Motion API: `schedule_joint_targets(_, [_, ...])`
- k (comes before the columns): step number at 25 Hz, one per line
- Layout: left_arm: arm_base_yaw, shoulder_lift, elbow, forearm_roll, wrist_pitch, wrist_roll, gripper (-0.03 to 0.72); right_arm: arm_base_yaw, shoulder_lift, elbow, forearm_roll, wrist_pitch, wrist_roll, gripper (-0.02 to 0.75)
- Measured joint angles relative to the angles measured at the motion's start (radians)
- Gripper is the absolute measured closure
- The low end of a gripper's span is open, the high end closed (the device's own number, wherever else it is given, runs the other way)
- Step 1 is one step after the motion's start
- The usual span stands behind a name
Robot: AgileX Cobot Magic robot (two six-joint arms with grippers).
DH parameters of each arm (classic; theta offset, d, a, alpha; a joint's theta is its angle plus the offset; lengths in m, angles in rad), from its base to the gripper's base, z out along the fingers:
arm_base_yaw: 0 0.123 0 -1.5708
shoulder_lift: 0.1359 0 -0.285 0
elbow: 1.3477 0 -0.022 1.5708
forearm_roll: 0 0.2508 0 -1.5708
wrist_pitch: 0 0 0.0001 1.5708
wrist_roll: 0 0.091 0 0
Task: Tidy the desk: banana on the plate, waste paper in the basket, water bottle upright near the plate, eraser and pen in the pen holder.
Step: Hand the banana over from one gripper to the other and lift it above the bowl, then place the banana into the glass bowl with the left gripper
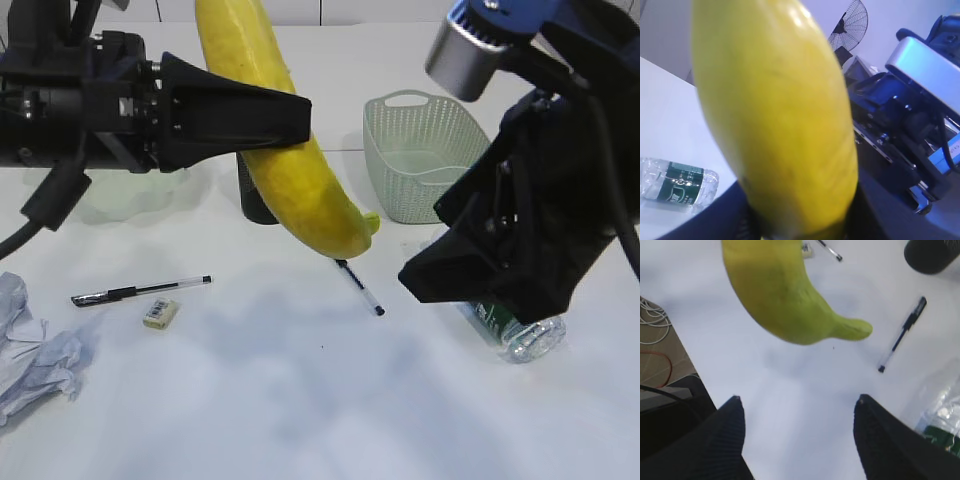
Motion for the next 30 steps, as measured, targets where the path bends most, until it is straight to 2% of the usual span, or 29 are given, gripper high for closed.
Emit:
schedule_joint_targets(4, [0.000,-0.004,0.000,0.000,-0.021,0.000,0.381,0.000,0.000,0.000,-0.119,0.066,0.159,0.232])
schedule_joint_targets(9, [0.000,-0.080,0.000,0.024,-0.159,0.001,0.381,0.000,0.000,0.000,-0.272,0.166,0.325,0.231])
schedule_joint_targets(16, [0.034,-0.124,0.000,0.049,-0.221,-0.028,0.381,0.000,-0.056,0.000,-0.313,0.162,0.393,0.230])
schedule_joint_targets(20, [0.085,-0.126,0.000,0.104,-0.262,-0.066,0.381,0.000,-0.078,0.000,-0.359,0.170,0.442,0.229])
schedule_joint_targets(25, [0.170,-0.126,0.000,0.162,-0.369,-0.094,0.381,0.000,-0.083,0.000,-0.369,0.257,0.473,0.229])
schedule_joint_targets(30, [0.215,-0.126,0.000,0.216,-0.521,-0.100,0.381,0.000,-0.088,0.000,-0.391,0.308,0.496,0.229])
